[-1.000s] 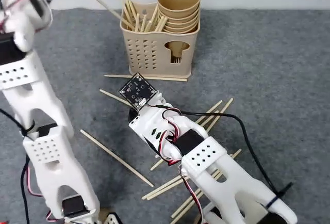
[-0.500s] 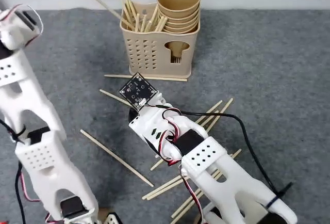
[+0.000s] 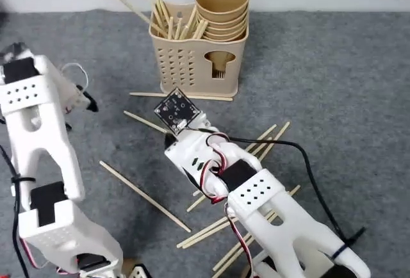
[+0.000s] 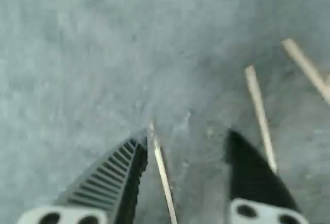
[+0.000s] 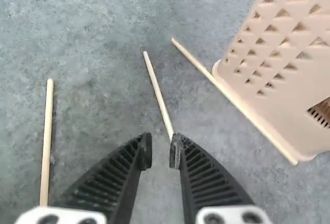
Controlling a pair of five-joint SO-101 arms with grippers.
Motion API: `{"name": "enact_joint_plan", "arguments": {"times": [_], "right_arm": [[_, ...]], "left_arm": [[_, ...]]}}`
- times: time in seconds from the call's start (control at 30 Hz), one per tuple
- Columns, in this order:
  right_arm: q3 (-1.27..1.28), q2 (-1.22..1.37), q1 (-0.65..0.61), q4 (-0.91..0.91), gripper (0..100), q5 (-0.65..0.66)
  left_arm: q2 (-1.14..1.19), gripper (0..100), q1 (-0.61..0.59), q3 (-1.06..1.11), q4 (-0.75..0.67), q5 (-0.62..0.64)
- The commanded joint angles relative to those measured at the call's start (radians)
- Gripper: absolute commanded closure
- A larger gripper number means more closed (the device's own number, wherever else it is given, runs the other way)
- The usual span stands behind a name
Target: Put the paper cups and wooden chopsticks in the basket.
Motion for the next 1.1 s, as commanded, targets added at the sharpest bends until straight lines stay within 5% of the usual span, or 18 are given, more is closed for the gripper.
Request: {"name": "enact_joint_plan", "arguments": {"times": [0.0, 0.33, 0.63, 1.07], "right_arm": [[0.018, -0.036, 0.007, -0.019, 92.0, 0.009], [0.046, -0.045, 0.012, -0.021, 92.0, 0.009], [0.046, -0.047, 0.018, -0.022, 92.0, 0.009], [0.046, -0.038, 0.041, -0.024, 92.0, 0.009]], "left_arm": [[-0.040, 65, 0.006, 0.042, 0.017, 0.101], [0.091, 65, 0.008, 0.054, 0.020, 0.548], [0.087, 65, 0.104, 0.427, 0.018, 0.479], [0.098, 65, 0.143, 0.467, -0.069, 0.476]]}}
